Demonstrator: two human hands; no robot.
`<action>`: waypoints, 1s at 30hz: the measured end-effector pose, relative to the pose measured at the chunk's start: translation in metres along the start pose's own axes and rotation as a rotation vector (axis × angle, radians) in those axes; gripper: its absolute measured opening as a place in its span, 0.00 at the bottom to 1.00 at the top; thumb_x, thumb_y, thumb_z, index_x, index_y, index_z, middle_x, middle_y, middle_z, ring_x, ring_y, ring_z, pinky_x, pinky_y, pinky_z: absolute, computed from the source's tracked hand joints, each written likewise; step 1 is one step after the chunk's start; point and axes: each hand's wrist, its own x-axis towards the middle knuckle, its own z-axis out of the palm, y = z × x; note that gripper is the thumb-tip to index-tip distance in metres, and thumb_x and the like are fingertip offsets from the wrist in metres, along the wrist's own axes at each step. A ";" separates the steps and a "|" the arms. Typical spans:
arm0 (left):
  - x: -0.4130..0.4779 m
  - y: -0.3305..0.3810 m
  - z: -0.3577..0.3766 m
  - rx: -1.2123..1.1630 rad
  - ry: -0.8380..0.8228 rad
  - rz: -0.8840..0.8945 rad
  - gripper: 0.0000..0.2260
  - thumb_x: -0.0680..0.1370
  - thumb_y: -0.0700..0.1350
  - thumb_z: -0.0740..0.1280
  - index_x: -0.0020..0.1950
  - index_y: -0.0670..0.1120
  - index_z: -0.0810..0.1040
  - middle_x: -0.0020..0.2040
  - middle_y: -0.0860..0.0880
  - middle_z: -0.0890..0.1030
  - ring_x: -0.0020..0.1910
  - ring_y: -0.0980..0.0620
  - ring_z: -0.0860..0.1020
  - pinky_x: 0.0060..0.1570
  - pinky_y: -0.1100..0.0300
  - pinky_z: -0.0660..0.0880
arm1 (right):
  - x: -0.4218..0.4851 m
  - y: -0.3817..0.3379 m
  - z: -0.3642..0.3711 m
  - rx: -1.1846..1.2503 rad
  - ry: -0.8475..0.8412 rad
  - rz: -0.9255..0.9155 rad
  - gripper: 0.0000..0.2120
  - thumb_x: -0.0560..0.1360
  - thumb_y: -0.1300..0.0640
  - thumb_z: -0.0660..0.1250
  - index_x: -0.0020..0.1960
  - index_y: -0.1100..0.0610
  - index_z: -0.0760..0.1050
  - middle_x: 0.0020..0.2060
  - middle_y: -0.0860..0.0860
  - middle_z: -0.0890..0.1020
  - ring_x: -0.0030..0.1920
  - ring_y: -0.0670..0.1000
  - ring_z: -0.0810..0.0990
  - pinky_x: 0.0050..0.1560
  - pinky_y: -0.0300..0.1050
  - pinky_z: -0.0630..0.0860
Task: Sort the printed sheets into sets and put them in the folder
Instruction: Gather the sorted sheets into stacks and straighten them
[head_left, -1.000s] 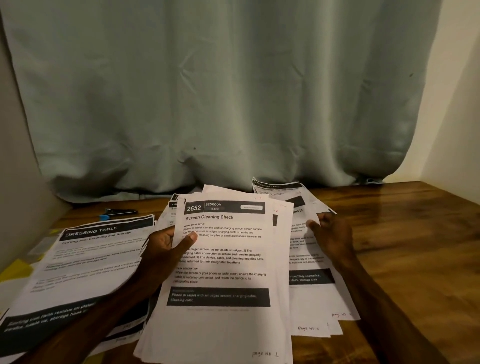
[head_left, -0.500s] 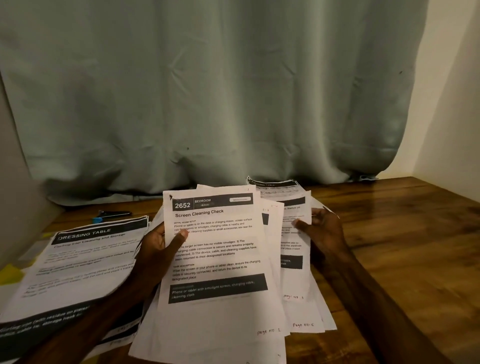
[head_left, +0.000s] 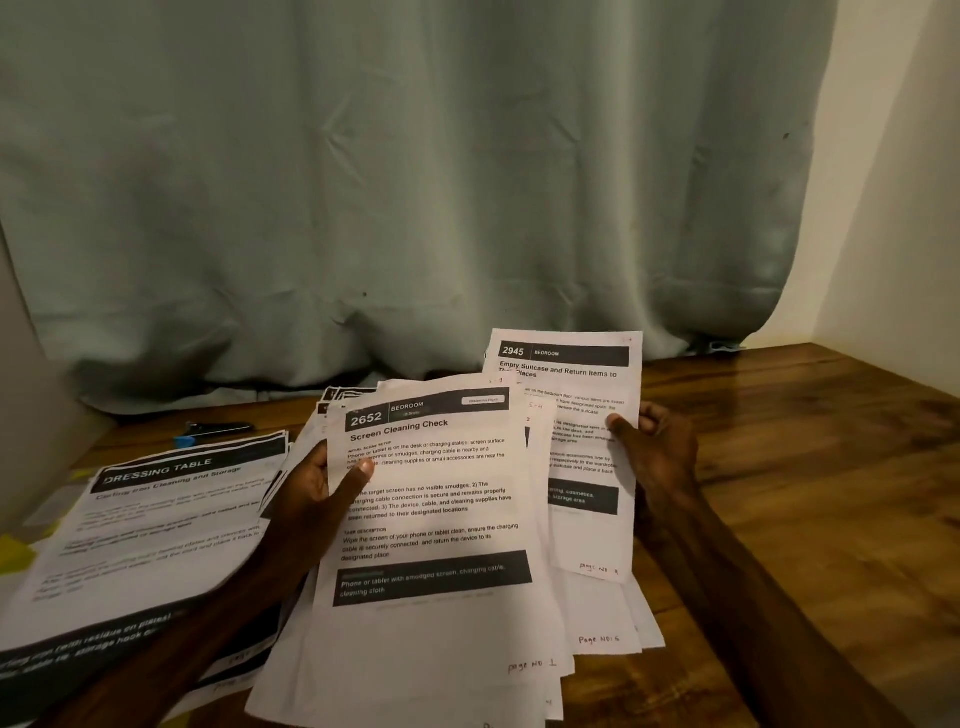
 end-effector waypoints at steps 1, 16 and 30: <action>-0.001 0.001 0.001 -0.006 0.007 0.012 0.16 0.82 0.47 0.67 0.69 0.50 0.72 0.55 0.54 0.81 0.49 0.54 0.81 0.45 0.61 0.78 | 0.000 0.000 0.000 0.004 0.004 -0.005 0.11 0.76 0.63 0.74 0.57 0.62 0.81 0.57 0.57 0.85 0.52 0.55 0.85 0.57 0.59 0.82; -0.009 -0.001 -0.005 0.264 -0.034 0.514 0.11 0.77 0.60 0.63 0.52 0.54 0.75 0.57 0.59 0.81 0.58 0.61 0.79 0.50 0.75 0.75 | 0.001 0.000 0.000 -0.083 -0.005 -0.048 0.14 0.76 0.62 0.74 0.61 0.63 0.80 0.59 0.55 0.84 0.54 0.55 0.86 0.56 0.58 0.83; 0.002 -0.022 -0.006 0.507 0.049 0.669 0.16 0.80 0.52 0.61 0.55 0.40 0.79 0.62 0.42 0.81 0.59 0.43 0.81 0.55 0.48 0.81 | -0.002 -0.003 -0.001 -0.092 -0.007 -0.050 0.14 0.77 0.62 0.74 0.62 0.63 0.80 0.61 0.56 0.83 0.56 0.57 0.85 0.55 0.55 0.83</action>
